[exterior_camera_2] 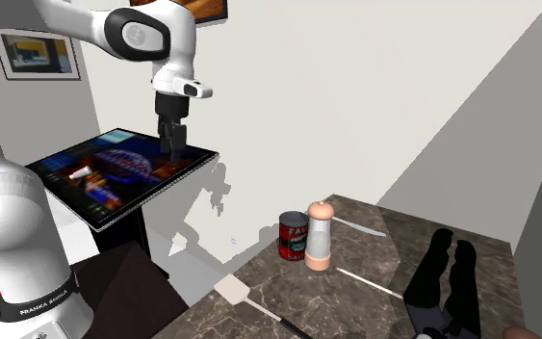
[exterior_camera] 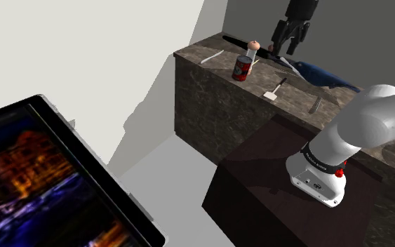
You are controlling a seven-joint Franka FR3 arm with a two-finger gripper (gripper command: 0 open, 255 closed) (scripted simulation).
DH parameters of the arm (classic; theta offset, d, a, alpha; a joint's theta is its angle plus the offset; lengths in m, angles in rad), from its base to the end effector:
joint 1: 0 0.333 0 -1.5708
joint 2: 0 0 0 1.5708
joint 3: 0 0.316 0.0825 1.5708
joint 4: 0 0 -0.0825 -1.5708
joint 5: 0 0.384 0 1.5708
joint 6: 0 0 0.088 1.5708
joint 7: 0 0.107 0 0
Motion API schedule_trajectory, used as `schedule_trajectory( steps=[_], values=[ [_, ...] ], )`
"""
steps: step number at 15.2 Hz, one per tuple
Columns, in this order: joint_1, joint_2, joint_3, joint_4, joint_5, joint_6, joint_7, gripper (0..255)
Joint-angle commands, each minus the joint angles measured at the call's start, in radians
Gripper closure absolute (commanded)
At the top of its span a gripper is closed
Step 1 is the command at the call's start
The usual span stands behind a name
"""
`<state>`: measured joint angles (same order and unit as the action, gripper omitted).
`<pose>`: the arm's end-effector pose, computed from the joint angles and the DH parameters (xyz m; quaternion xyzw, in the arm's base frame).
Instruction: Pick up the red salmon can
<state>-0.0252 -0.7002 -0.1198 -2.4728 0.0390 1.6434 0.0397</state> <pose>0.3230 -0.0480 0.5129 -0.9931 0.0781 0.0641 0.0603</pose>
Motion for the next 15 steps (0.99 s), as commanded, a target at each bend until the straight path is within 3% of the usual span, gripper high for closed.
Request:
schedule_trajectory(
  steps=[1, 8, 15],
  values=[
    [-0.007, 0.053, -0.024, 0.000, -0.023, 0.064, -0.038, 0],
    [-0.024, 0.259, -0.103, 0.032, -0.074, 0.274, -0.157, 0],
    [-0.031, 0.499, -0.173, 0.131, -0.070, 0.454, -0.281, 0]
  ],
)
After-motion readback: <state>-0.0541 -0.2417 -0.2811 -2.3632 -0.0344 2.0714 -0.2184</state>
